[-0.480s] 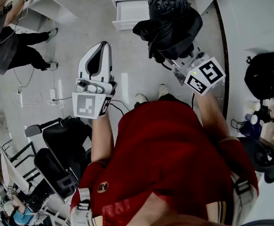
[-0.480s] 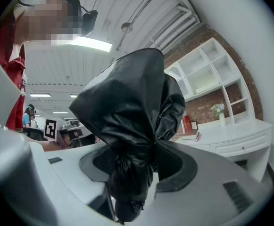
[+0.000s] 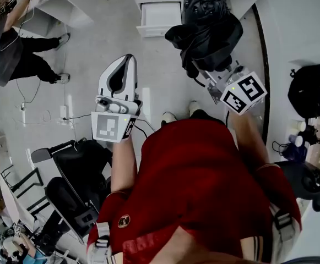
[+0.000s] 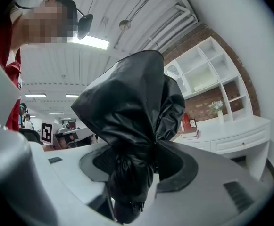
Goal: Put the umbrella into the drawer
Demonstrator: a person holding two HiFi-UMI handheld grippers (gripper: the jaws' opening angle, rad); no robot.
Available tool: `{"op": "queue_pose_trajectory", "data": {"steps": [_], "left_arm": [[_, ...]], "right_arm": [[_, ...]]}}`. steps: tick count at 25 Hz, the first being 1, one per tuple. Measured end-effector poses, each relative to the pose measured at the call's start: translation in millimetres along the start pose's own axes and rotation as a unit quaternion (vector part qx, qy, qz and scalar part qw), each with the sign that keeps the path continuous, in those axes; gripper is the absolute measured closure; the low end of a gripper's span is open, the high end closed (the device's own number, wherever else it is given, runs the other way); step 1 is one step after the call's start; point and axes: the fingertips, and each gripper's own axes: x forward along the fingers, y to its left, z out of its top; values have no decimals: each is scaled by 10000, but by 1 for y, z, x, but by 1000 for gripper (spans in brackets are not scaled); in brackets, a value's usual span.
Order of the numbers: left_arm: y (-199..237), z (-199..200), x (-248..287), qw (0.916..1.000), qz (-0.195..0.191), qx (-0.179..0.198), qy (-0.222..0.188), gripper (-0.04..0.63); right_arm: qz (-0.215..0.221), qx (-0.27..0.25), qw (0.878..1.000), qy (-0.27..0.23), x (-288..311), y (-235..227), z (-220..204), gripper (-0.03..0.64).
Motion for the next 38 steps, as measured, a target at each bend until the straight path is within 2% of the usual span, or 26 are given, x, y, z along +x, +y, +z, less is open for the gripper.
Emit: {"op": "queue_pose_trajectory", "data": {"steps": [4,9,13,23,31,38], "left_arm": [[0,-9,-8,10000,-20,0,47,589],[66,-10,-48,9999,82,-63,-41,589],[81,-15,-46,9999,109,-75,-39,589],[132,-32,14,10000,59,-27,48,589],[190,-49,107,9999,-13,57,105,589],[239,-67,185,9999,37,18,96,589]], "right_arm": [[-118,-7,9999,-52,-2,-4,-5,393],[-187,-44,9998,3,49,39,-13,393],[-184,26,9998,35,61,39,-20,393],[-351,141,9992,-96,109,-19,-16,393],[-396,110,9991,-81,175,-93,-6,393],[-231,-27,9997,118,234,-150,4,393]]}}
